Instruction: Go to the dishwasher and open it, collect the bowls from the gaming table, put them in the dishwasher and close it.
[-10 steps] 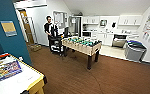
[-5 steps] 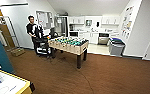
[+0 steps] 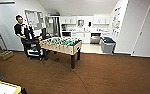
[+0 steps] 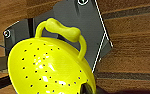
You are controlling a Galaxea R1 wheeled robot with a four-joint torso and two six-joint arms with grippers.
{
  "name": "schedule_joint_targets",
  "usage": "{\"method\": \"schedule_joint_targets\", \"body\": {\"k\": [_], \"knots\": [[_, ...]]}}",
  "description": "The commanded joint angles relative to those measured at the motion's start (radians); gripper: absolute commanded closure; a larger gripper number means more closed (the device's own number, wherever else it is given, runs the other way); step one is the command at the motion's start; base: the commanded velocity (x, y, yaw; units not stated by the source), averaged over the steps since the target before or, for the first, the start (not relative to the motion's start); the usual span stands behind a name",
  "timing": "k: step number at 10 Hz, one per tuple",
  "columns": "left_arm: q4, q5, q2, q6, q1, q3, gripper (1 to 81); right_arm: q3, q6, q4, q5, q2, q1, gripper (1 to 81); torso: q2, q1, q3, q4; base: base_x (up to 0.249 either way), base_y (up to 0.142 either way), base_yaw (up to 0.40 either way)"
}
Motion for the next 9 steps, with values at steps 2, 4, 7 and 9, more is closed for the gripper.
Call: {"method": "schedule_joint_targets", "body": {"k": [2,4,7,9], "knots": [[0.004,0.052,-0.010,0.005,-0.035,0.002,81.1,0.002,-0.005,-0.010,-0.054,-0.018,0.039,81.1,0.000,0.000,0.000,0.000,0.050,0.000,0.000],[0.006,0.052,-0.010,0.005,-0.035,0.004,81.1,0.004,-0.004,-0.010,-0.054,-0.021,0.039,81.1,0.000,0.000,0.000,0.000,0.000,0.000,0.000],[0.004,0.051,-0.008,0.005,-0.035,0.002,81.1,0.004,-0.004,-0.010,-0.054,-0.019,0.041,81.1,0.000,0.000,0.000,0.000,0.000,0.000,0.000],[0.004,0.051,-0.008,0.005,-0.035,0.004,81.1,0.002,-0.004,-0.010,-0.054,-0.018,0.041,81.1,0.000,0.000,0.000,0.000,0.000,0.000,0.000]]}}
